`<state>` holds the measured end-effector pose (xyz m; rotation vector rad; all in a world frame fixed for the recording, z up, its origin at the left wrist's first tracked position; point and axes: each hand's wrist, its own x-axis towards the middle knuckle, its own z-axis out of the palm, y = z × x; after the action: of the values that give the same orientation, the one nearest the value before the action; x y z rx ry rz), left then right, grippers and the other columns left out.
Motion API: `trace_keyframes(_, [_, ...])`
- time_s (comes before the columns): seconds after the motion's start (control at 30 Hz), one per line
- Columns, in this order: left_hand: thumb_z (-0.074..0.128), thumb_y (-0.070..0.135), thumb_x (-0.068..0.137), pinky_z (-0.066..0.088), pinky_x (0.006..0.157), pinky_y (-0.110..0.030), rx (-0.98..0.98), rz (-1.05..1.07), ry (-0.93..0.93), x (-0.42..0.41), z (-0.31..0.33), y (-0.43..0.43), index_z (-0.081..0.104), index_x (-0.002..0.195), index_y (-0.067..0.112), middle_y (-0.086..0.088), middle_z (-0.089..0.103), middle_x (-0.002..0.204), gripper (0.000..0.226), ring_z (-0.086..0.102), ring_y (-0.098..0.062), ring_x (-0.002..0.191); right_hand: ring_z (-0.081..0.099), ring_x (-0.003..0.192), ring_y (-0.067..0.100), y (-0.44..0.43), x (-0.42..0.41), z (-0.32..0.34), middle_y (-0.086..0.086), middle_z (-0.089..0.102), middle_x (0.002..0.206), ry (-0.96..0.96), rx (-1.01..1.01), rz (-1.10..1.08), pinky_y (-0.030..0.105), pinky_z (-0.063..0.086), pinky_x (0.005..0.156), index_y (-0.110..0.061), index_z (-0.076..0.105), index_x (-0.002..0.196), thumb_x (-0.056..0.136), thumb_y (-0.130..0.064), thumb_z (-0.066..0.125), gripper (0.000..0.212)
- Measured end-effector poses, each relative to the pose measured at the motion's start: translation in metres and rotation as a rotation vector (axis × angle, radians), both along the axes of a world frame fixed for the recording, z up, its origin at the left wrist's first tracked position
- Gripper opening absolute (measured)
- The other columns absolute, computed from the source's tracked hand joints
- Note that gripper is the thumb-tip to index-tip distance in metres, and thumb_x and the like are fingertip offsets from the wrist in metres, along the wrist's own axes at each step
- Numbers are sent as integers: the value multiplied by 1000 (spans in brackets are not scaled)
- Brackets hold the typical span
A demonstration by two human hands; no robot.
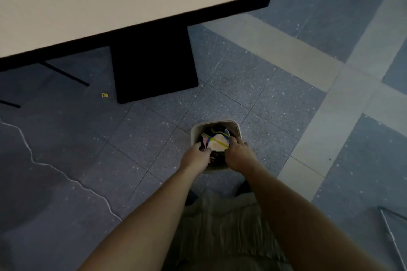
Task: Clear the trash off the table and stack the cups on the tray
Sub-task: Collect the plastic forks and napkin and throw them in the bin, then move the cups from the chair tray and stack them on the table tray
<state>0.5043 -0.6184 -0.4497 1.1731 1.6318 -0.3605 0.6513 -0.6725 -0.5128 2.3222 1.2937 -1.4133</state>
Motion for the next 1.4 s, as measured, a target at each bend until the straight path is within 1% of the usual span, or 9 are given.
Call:
trace_keyframes(0.2, [52, 39, 105, 44, 111, -38, 145, 35, -64, -4, 83, 3, 41, 156, 28, -5, 49, 157, 54, 51, -26, 138, 41, 137, 38, -1, 0, 78, 12, 35, 160, 33, 145, -14, 49, 41, 111, -14, 27, 158, 99, -31, 46, 65])
trace_keyframes(0.4, [52, 32, 106, 40, 105, -30, 287, 128, -144, -8, 191, 1, 44, 155, 30, -3, 50, 155, 49, 51, -22, 138, 46, 137, 33, 8, -5, 197, 12, 47, 151, 89, 372, -33, 44, 44, 110, -11, 38, 152, 98, -26, 54, 59])
trace_keyframes(0.57, [50, 35, 107, 42, 111, -39, 378, 181, -172, -26, 276, -1, 40, 155, 37, -2, 42, 161, 50, 50, -24, 139, 50, 133, 32, 13, -18, 306, 14, 45, 153, 131, 451, -88, 45, 46, 108, -17, 24, 158, 103, -30, 50, 62])
trace_keyframes(0.73, [49, 35, 107, 37, 103, -29, 507, 237, -207, -45, 341, -9, 44, 154, 35, -3, 43, 158, 47, 50, -18, 134, 40, 143, 30, 10, -29, 386, 12, 36, 160, 184, 523, -15, 45, 39, 115, -18, 18, 160, 103, -30, 51, 67])
trace_keyframes(0.8, [48, 36, 107, 36, 97, -26, 546, 255, -225, -51, 360, -14, 44, 154, 35, -2, 44, 157, 47, 51, -10, 125, 33, 147, 27, 9, -35, 409, 11, 33, 162, 208, 561, -8, 40, 31, 118, -17, 18, 161, 104, -31, 50, 67])
trace_keyframes(0.87, [49, 36, 107, 37, 101, -27, 573, 279, -248, -59, 378, -17, 44, 153, 36, -1, 43, 157, 46, 51, -12, 130, 28, 149, 25, 6, -42, 432, 8, 31, 163, 228, 596, 8, 37, 29, 118, -18, 17, 161, 104, -31, 49, 67])
trace_keyframes(0.97, [49, 40, 107, 42, 114, -38, 598, 297, -281, -75, 398, -17, 43, 153, 41, 2, 42, 158, 46, 50, -20, 138, 27, 150, 24, 8, -52, 456, 6, 29, 164, 249, 654, 58, 35, 28, 118, -18, 16, 161, 105, -30, 50, 67])
trace_keyframes(1.17, [54, 43, 104, 47, 112, -47, 662, 429, -379, -121, 425, -14, 49, 147, 44, 8, 48, 151, 44, 52, -9, 130, 26, 150, 18, 21, -86, 480, 1, 29, 164, 278, 710, 82, 28, 24, 117, -17, 20, 161, 105, -30, 50, 65])
trace_keyframes(1.4, [58, 42, 102, 51, 109, -47, 711, 490, -444, -204, 438, 13, 51, 140, 47, 7, 51, 147, 39, 57, 2, 116, 30, 149, 15, 64, -160, 496, -2, 34, 162, 326, 740, 33, 32, 28, 121, -19, 25, 159, 104, -31, 52, 63])
